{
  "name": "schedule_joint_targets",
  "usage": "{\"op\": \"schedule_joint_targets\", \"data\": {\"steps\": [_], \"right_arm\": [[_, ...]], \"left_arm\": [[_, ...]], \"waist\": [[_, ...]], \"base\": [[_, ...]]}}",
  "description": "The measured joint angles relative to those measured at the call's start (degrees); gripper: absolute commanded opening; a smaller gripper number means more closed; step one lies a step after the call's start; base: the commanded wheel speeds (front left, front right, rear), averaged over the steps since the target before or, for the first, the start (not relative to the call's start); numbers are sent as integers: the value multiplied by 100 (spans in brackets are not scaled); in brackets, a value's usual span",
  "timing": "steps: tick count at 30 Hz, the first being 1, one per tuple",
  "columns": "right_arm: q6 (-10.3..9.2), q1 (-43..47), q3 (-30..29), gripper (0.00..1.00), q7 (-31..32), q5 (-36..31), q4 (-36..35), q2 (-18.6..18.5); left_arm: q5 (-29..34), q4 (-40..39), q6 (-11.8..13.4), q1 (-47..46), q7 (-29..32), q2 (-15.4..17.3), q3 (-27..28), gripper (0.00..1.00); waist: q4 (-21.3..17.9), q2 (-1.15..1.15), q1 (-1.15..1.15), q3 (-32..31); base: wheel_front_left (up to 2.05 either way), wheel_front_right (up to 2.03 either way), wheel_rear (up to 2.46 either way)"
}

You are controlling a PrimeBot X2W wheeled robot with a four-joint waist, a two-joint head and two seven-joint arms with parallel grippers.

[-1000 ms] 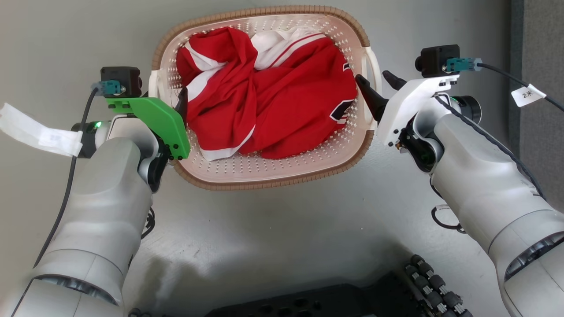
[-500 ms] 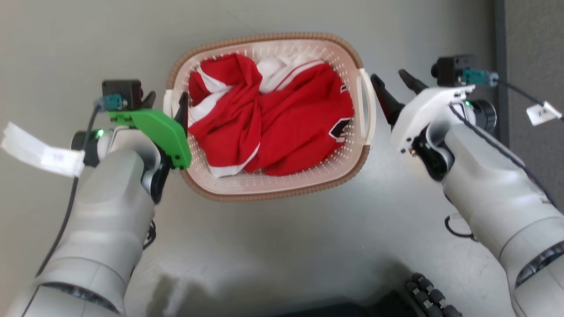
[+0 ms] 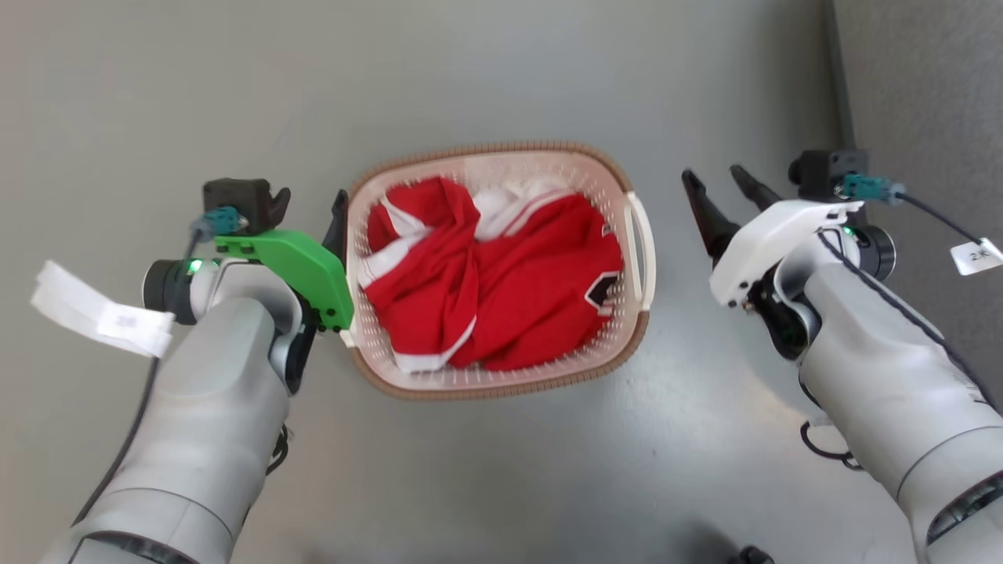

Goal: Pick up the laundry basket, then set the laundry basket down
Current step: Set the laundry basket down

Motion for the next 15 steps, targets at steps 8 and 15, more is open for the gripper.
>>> {"op": "schedule_joint_targets", "data": {"steps": [8, 15], "right_arm": [[-341, 139, -779, 100, 1, -238, -1058, -305], [-613, 638, -1241, 100, 1, -624, -1761, -371]], "left_arm": [[242, -1001, 444, 105, 1, 213, 322, 100], [491, -1986, 762, 606, 1, 428, 838, 100]], "waist": [[50, 0, 0, -639], [69, 0, 0, -1175]], "base": [[0, 0, 0], [0, 0, 0]]}}
